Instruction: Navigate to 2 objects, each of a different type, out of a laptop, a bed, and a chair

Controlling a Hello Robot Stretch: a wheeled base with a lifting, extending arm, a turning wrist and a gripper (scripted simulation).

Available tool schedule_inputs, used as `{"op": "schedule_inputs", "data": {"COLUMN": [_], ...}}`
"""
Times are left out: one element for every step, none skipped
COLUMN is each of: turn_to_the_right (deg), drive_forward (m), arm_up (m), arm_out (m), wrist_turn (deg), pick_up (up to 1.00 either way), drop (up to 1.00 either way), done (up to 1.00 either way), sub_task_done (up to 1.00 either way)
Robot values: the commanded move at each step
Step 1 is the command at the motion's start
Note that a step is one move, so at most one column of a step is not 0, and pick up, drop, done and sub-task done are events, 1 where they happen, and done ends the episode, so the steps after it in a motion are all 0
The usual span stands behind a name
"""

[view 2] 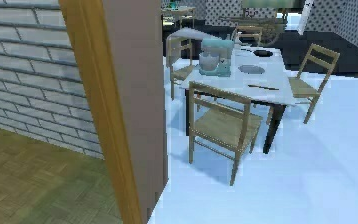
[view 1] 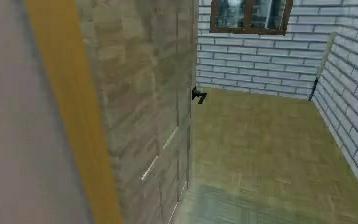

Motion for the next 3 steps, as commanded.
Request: {"op": "schedule_inputs", "data": {"turn_to_the_right": [33.0,0.0,3.0], "drive_forward": [0.00,1.00,0.00], "arm_up": [0.00,0.00,0.00], "arm_out": [0.00,0.00,0.00], "wrist_turn": [0.0,0.0,0.0], "pick_up": [0.00,0.00,0.00], "drop": [0.00,0.00,0.00], "done": [0.00,0.00,0.00], "sub_task_done": [0.00,0.00,0.00]}}
